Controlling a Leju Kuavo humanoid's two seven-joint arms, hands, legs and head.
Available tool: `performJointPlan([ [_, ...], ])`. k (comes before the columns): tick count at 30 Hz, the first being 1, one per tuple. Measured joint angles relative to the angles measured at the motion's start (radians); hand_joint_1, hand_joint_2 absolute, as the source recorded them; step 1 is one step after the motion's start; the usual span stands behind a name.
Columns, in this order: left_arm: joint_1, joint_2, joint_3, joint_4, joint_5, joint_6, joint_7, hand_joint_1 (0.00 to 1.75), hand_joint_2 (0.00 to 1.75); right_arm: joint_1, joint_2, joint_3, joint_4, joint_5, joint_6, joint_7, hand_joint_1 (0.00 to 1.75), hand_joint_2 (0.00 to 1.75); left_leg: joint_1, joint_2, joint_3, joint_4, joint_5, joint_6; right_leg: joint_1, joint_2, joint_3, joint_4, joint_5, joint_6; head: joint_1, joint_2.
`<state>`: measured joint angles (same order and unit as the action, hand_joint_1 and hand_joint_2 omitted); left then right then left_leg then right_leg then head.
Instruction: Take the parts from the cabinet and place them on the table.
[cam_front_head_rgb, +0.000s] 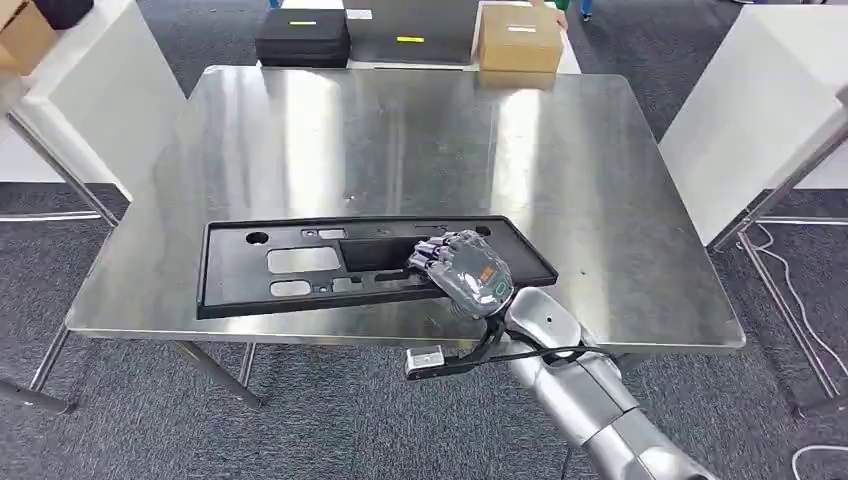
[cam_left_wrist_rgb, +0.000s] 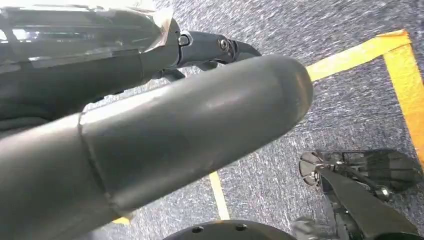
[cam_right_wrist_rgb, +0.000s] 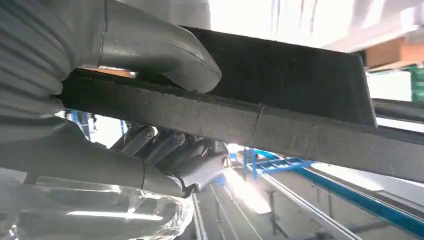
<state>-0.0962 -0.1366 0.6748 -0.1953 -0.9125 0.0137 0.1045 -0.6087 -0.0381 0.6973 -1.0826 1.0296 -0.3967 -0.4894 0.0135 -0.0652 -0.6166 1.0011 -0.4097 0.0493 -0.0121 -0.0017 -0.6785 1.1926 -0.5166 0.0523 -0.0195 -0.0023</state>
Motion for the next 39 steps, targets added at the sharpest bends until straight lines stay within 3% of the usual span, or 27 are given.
performJointPlan([
  [1,0.0,-0.002,0.0,0.0,0.0,0.0,0.0,0.0,0.0,-0.003,0.0,-0.001,0.0,-0.003,0.001,0.005,1.68,1.75,0.0,-0.01,0.001,0.002,-0.002,-0.004,-0.005,0.009,0.048,-0.112,0.048,0.009,0.0,0.0],
  [2,0.0,-0.002,0.0,0.0,0.0,0.001,-0.002,0.0,0.0,-0.007,0.0,-0.003,0.002,-0.005,0.001,0.009,1.68,1.75,-0.002,-0.013,-0.002,0.005,-0.004,-0.008,-0.009,0.02,0.068,-0.17,0.067,0.007,0.002,0.0],
  [3,-0.001,-0.002,0.0,0.0,-0.002,0.005,-0.01,0.0,0.0,-0.01,0.003,-0.004,0.004,-0.005,-0.001,0.01,1.68,1.75,-0.011,-0.022,-0.007,0.016,-0.011,-0.016,-0.006,0.019,0.073,-0.181,0.077,-0.009,0.0,0.0],
  [4,0.0,-0.002,0.0,0.0,-0.003,0.013,-0.024,0.0,0.0,-0.011,0.006,-0.005,0.007,-0.003,-0.005,0.01,1.68,1.75,-0.008,-0.023,-0.008,0.014,-0.01,-0.019,-0.007,0.018,0.073,-0.179,0.078,-0.016,-0.004,0.0],
  [6,0.001,-0.001,0.0,-0.001,-0.003,0.033,-0.058,0.0,0.0,-0.014,0.01,-0.006,0.014,0.005,-0.012,0.01,1.68,1.75,-0.004,-0.019,-0.009,0.016,-0.01,-0.01,-0.006,0.019,0.073,-0.18,0.082,-0.021,-0.001,0.0],
  [9,-0.007,-0.002,0.005,-0.006,0.007,0.096,-0.174,0.0,0.0,-0.015,0.01,-0.008,0.021,0.015,-0.021,0.01,1.68,1.75,-0.002,-0.013,-0.004,0.009,-0.011,-0.01,-0.002,0.022,0.073,-0.18,0.083,-0.023,-0.003,0.0],
  [13,-0.022,-0.005,0.013,-0.01,0.011,0.116,-0.264,0.0,0.0,-0.021,0.01,-0.013,0.035,0.034,-0.024,0.045,1.68,1.75,-0.001,-0.008,-0.001,0.005,-0.01,-0.012,0.0,0.027,0.072,-0.18,0.085,-0.033,-0.002,0.0],
  [16,-0.027,-0.012,0.013,-0.011,0.012,0.108,-0.346,0.0,0.0,-0.06,0.011,-0.049,0.1,0.032,-0.062,0.08,1.68,1.75,0.0,-0.008,-0.001,0.004,-0.007,-0.018,0.002,0.027,0.072,-0.179,0.085,-0.033,-0.002,0.0],
  [19,-0.028,-0.02,0.015,-0.013,0.025,0.072,-0.418,0.0,0.0,-0.113,0.011,-0.098,0.178,0.009,-0.079,0.059,1.68,1.75,0.0,-0.007,-0.001,0.003,-0.007,-0.026,0.002,0.027,0.072,-0.179,0.085,-0.034,-0.002,0.0],
  [22,-0.029,-0.028,0.016,-0.014,0.033,0.093,-0.477,0.0,0.0,-0.151,0.013,-0.143,0.247,-0.027,-0.074,0.038,1.68,1.75,-0.001,-0.007,-0.002,0.004,-0.006,-0.03,0.002,0.027,0.072,-0.179,0.085,-0.034,-0.001,0.0],
  [31,-0.03,-0.031,0.025,-0.016,0.041,0.12,-0.515,0.0,0.0,-0.206,0.021,-0.205,0.353,-0.049,-0.061,0.021,1.68,1.75,-0.006,-0.007,-0.004,0.005,-0.007,-0.029,-0.004,0.027,0.071,-0.18,0.085,-0.033,-0.002,0.0],
  [39,-0.029,-0.029,0.057,-0.016,0.074,0.201,-0.617,0.0,0.0,-0.297,0.029,-0.258,0.54,-0.091,0.019,-0.033,1.68,1.75,-0.007,-0.007,-0.004,0.005,-0.007,-0.029,-0.005,0.027,0.071,-0.18,0.085,-0.033,-0.002,0.0],
])
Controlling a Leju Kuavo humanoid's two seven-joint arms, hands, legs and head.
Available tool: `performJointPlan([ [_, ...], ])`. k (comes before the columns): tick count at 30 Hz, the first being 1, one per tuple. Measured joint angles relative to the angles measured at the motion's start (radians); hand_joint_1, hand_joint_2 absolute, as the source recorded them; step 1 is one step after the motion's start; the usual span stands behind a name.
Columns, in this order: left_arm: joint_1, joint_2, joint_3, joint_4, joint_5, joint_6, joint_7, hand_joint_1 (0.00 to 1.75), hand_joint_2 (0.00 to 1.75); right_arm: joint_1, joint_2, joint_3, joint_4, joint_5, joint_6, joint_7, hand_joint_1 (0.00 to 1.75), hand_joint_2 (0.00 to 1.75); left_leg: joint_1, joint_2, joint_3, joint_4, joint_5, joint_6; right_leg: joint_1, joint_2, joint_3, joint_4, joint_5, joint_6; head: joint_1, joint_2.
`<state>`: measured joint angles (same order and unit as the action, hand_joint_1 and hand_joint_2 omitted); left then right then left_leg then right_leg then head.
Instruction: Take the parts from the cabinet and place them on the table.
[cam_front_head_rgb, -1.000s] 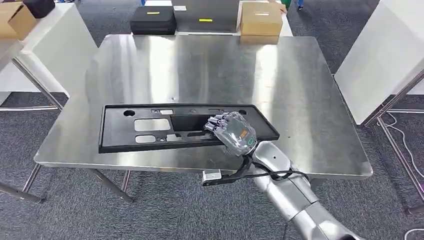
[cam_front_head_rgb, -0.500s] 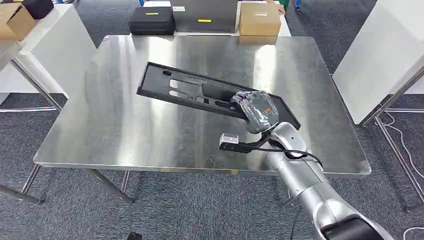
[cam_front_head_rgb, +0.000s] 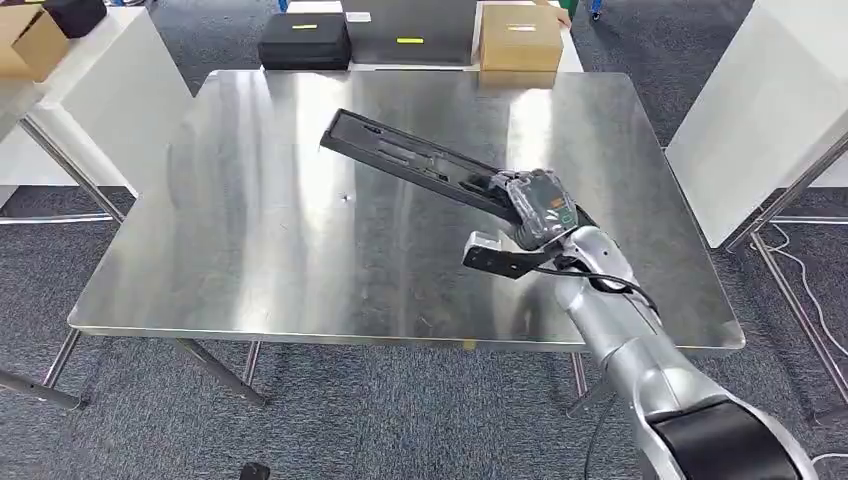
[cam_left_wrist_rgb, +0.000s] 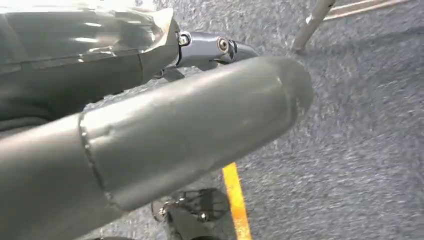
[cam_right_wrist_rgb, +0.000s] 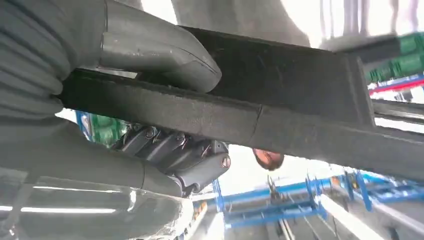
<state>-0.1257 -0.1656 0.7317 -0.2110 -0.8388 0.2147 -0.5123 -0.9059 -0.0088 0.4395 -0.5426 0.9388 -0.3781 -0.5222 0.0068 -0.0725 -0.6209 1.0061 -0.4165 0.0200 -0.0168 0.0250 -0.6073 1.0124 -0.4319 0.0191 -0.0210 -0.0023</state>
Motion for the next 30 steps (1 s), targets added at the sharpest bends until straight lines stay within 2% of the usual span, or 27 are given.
performJointPlan([
  [3,0.003,0.001,0.004,0.0,0.001,0.03,-0.023,0.0,0.0,-0.024,0.0,-0.002,0.06,0.021,0.007,0.002,1.68,1.75,0.0,0.0,0.0,0.0,0.0,0.0,0.0,0.0,0.0,0.0,0.0,0.0,0.0,0.0],
  [6,0.003,0.002,0.019,0.0,0.013,0.03,-0.036,0.0,0.0,-0.037,0.002,-0.008,0.103,0.025,-0.006,0.008,1.68,1.75,0.0,0.0,0.0,0.0,0.0,0.0,0.0,0.0,0.0,0.0,0.0,0.0,0.0,0.0],
  [11,0.003,0.007,0.019,0.0,-0.023,0.042,-0.028,0.0,0.0,-0.065,0.003,-0.019,0.147,0.058,-0.069,0.061,1.68,1.75,0.0,0.0,0.0,0.0,0.0,0.0,0.0,0.0,0.0,0.0,0.0,0.0,0.0,0.0],
  [14,0.004,0.01,0.019,0.0,-0.032,0.066,-0.02,0.0,0.0,-0.086,0.003,-0.021,0.164,0.073,-0.07,0.075,1.68,1.75,0.0,0.0,0.0,0.0,0.0,0.0,0.0,0.0,0.0,0.0,0.0,0.0,0.0,0.0],
  [18,0.004,0.013,0.018,0.0,-0.053,0.102,-0.001,0.0,0.0,-0.1,0.008,-0.021,0.181,0.084,-0.057,0.074,1.68,1.75,0.0,0.0,0.0,0.0,0.0,0.0,0.0,0.0,0.0,0.0,0.0,0.0,0.0,0.0],
  [24,0.005,0.014,0.016,0.0,-0.058,0.111,0.003,0.0,0.0,-0.104,0.016,-0.026,0.198,0.084,-0.054,0.072,1.68,1.75,0.0,0.0,0.0,0.0,0.0,0.0,0.0,0.0,0.0,0.0,0.0,0.0,0.0,0.0],
  [30,0.005,0.018,0.015,0.0,-0.072,0.136,0.011,0.0,0.0,-0.107,0.041,-0.026,0.207,0.1,-0.037,0.033,1.68,1.75,0.0,0.0,-0.001,0.0,0.0,0.0,0.0,0.0,-0.001,0.0,0.0,0.0,0.0,0.0],
])
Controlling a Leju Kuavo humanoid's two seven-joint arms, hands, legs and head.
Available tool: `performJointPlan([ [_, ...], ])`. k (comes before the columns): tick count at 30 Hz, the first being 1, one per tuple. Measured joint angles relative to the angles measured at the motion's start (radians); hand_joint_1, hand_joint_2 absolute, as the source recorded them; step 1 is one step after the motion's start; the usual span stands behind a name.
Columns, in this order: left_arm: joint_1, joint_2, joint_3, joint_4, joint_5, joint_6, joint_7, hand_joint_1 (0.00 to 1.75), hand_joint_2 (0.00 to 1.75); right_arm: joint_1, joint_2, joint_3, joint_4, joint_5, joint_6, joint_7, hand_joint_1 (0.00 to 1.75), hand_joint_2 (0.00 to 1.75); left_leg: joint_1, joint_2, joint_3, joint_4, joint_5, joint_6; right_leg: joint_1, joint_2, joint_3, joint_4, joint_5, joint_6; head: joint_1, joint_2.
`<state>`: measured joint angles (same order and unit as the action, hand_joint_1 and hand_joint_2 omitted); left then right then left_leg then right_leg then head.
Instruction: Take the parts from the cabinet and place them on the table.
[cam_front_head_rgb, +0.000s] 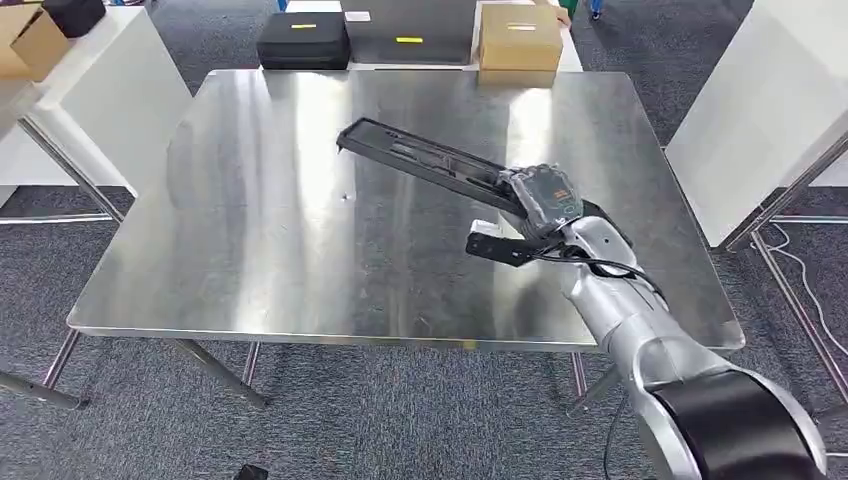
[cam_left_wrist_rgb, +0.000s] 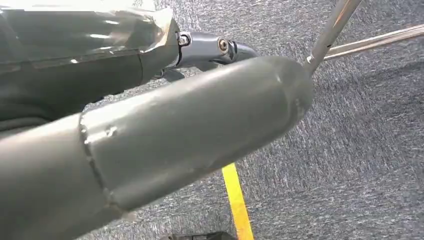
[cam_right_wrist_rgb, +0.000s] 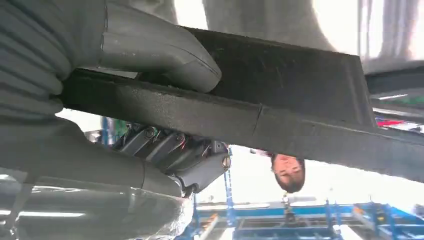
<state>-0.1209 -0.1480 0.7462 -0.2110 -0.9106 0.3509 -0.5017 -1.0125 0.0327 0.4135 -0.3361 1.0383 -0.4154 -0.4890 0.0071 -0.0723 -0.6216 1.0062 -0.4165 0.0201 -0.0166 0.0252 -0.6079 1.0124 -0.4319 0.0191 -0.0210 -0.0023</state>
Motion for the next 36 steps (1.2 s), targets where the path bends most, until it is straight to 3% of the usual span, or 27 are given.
performJointPlan([
  [1,0.0,0.001,0.0,0.0,0.0,0.006,0.002,0.0,1.75,0.0,0.007,0.0,0.0,0.004,0.001,-0.006,0.0,1.75,0.0,0.0,0.0,0.0,0.0,0.0,0.0,0.0,0.0,0.0,0.0,0.0,0.0,0.0],
  [8,0.0,0.01,0.04,0.0,0.071,0.064,0.023,0.0,1.75,-0.001,0.065,0.001,0.003,0.023,0.005,-0.031,0.0,1.75,0.0,0.0,0.0,0.0,0.0,0.0,0.0,0.0,0.0,0.0,0.0,0.0,0.0,0.0],
  [9,0.0,0.012,0.045,0.0,0.071,0.071,0.029,0.0,0.0,-0.001,0.067,0.001,0.004,0.024,0.005,-0.031,0.0,1.75,0.0,0.0,0.0,0.0,0.0,0.0,0.0,0.0,0.0,0.0,0.0,0.0,0.0,0.0],
  [15,0.0,0.017,0.064,0.0,0.073,0.058,0.032,0.0,0.0,-0.006,0.075,0.002,0.004,0.02,0.008,-0.022,0.0,1.75,0.0,0.0,0.0,0.0,0.0,0.0,0.0,0.0,0.0,0.0,0.0,0.0,0.0,0.0],
  [22,0.005,0.018,0.082,0.003,0.073,0.039,0.06,0.0,0.0,-0.033,0.064,0.002,0.005,0.045,0.003,0.085,0.0,1.75,-0.001,0.0,0.0,0.001,0.0,0.0,-0.001,0.0,0.0,0.0,0.0,0.0,0.0,0.0],
  [30,0.009,0.019,0.088,0.003,0.074,0.029,0.071,0.0,0.0,-0.041,0.049,-0.001,0.006,0.048,0.004,0.103,0.0,1.75,-0.001,0.0,0.0,0.001,0.0,0.0,0.0,0.0,0.0,0.0,0.0,0.0,0.0,0.0],
  [36,0.02,0.019,0.11,0.005,0.094,0.022,0.091,0.0,0.0,-0.072,0.006,-0.003,0.011,0.066,0.02,0.174,0.0,1.75,-0.001,0.0,0.0,0.001,0.0,0.0,-0.001,0.0,0.0,0.0,0.0,0.0,0.0,0.0],
])
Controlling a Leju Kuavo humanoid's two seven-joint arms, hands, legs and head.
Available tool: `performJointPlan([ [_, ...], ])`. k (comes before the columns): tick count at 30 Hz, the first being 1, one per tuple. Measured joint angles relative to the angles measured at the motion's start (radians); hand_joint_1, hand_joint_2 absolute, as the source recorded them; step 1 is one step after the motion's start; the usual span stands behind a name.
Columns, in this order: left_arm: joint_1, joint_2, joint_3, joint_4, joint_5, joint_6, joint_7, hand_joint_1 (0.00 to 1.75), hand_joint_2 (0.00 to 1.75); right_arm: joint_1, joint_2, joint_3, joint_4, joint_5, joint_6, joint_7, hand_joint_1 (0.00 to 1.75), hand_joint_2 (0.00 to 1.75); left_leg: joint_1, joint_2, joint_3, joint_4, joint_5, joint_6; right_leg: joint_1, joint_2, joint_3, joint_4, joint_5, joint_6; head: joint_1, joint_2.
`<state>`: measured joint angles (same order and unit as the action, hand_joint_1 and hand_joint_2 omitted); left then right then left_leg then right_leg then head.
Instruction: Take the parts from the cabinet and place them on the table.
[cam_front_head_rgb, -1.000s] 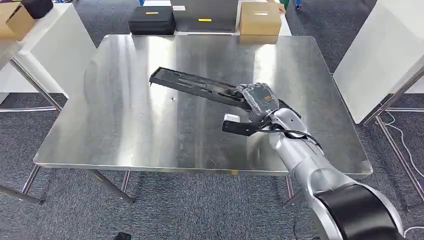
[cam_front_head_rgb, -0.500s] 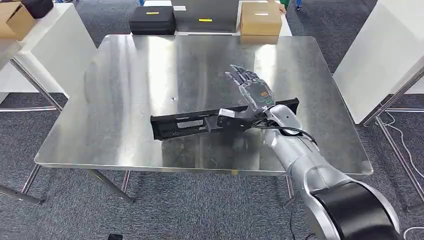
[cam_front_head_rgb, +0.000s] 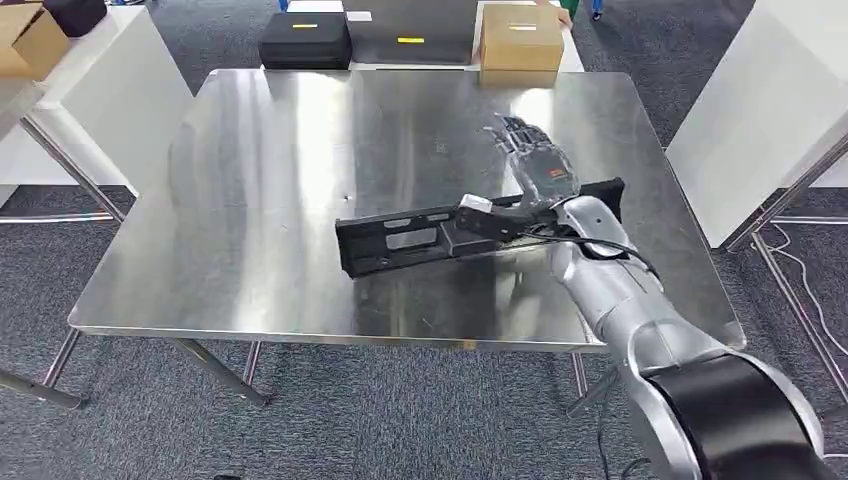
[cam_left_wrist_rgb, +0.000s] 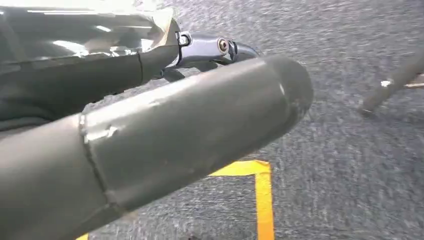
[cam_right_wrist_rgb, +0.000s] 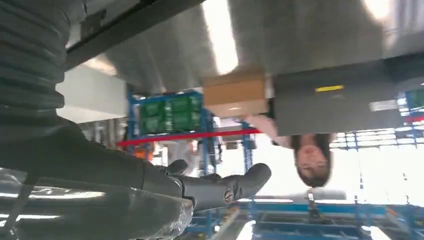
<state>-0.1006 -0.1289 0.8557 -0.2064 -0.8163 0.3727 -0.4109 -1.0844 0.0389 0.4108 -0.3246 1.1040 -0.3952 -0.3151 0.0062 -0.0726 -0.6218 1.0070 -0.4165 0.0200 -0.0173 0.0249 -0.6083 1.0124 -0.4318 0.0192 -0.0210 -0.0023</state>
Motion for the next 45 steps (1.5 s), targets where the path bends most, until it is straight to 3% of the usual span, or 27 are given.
performJointPlan([
  [11,0.002,-0.001,0.035,0.004,0.011,-0.017,-0.001,0.0,0.0,-0.035,-0.089,-0.041,0.012,-0.014,0.039,0.063,0.0,1.75,-0.001,0.0,0.0,0.0,0.0,0.0,-0.001,0.0,0.0,0.0,0.0,0.0,0.0,0.0],
  [15,0.003,-0.002,0.043,0.005,0.008,-0.024,0.009,0.0,0.0,-0.051,-0.12,-0.069,0.02,-0.015,0.097,0.216,0.0,1.75,-0.001,0.0,0.0,0.001,0.0,0.001,-0.001,0.0,0.0,0.0,0.0,0.0,0.0,0.0],
  [17,0.003,-0.002,0.046,0.005,0.002,-0.027,0.007,0.0,0.0,-0.061,-0.141,-0.087,0.026,-0.022,0.141,0.253,0.0,1.75,-0.001,0.0,0.0,0.001,0.0,0.001,-0.001,0.0,0.0,0.0,0.0,0.0,0.0,0.0],
  [25,0.003,-0.001,0.051,0.005,-0.014,-0.039,0.001,0.0,0.0,-0.07,-0.177,-0.148,0.04,-0.06,0.31,0.263,0.0,1.75,-0.002,0.001,0.0,0.001,-0.001,0.002,-0.002,0.002,0.0,0.0,0.0,0.0,0.0,0.0],
  [32,0.003,-0.001,0.052,0.005,-0.023,-0.04,0.007,0.0,0.0,-0.067,-0.177,-0.188,0.047,-0.072,0.308,0.294,0.0,1.75,-0.002,0.001,0.0,0.0,-0.001,0.002,-0.002,0.002,0.0,0.0,0.0,0.0,0.0,0.0],
  [45,0.003,0.003,0.053,0.005,-0.026,-0.036,0.016,0.0,0.0,-0.063,-0.178,-0.209,0.048,-0.074,0.307,0.294,0.0,1.75,-0.002,0.001,0.0,0.0,-0.001,0.002,-0.002,0.002,0.0,0.0,0.0,0.0,0.0,0.0],
])
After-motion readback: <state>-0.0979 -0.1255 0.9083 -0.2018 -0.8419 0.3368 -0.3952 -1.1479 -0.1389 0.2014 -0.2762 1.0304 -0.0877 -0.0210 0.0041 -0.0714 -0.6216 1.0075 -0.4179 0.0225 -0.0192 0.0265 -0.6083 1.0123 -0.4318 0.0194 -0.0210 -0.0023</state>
